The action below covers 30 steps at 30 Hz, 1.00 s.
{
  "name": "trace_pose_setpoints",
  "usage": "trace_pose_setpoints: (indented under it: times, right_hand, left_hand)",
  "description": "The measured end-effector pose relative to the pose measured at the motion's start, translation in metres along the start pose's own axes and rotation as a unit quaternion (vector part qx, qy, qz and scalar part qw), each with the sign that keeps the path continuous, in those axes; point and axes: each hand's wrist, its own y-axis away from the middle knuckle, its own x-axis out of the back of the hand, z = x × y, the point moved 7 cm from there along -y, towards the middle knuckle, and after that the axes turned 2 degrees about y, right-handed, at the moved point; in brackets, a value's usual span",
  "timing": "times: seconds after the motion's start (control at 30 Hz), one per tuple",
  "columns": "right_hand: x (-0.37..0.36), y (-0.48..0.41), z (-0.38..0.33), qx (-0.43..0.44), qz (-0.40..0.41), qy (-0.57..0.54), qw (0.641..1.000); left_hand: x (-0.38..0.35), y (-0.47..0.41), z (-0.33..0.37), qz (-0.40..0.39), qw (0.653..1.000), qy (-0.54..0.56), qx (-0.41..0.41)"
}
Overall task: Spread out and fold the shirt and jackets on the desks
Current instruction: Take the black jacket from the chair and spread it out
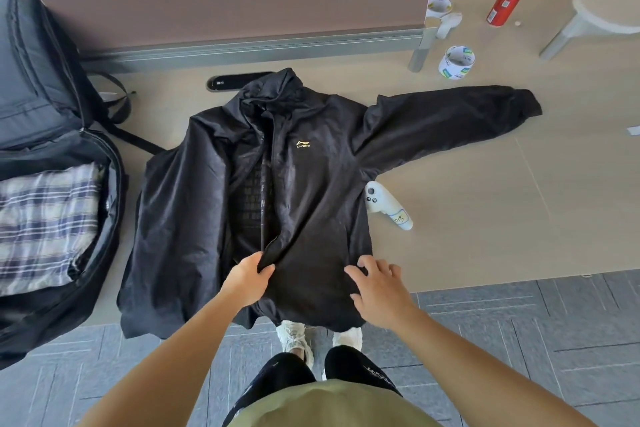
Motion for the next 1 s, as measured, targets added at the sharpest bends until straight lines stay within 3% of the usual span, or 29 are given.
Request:
trace_pose_setpoints:
  times: [0.17, 0.3, 0.4, 0.53, 0.67, 0.8, 1.0]
  right_hand:
    - [0.013, -0.005, -0.001, 0.019, -0.003, -0.005, 1.0]
    - [0.019, -0.013, 0.006, 0.007, -0.049, -0.057, 0.997]
    - [0.016, -0.015, 0.011, -0.014, -0.087, -0.099, 0.991]
    - [0.023, -0.023, 0.015, -0.02, -0.126, -0.096, 0.987]
    - [0.06, -0.051, 0.005, -0.022, -0.081, -0.1, 0.992]
    - [0.12, -0.095, -0.028, -0.004, 0.006, -0.149, 0.989]
    - [0.17, -0.183, -0.064, -0.037, 0.021, -0.209, 0.977]
  left_hand:
    - [0.002, -0.006, 0.018, 0.011, 0.984, 0.17, 0.041]
    - [0.014, -0.022, 0.049, 0.032, 0.928, 0.364, 0.067]
    - [0.025, -0.027, 0.075, 0.064, 0.909, 0.41, 0.034]
    - [0.058, -0.016, 0.094, 0.149, 0.944, 0.284, -0.072]
    - [0.061, -0.016, 0.075, 0.091, 0.992, 0.01, -0.089]
    - [0.072, -0.027, 0.056, 0.068, 0.993, -0.078, -0.055]
    - [0.115, -0.082, 0.083, 0.122, 0.975, -0.167, -0.086]
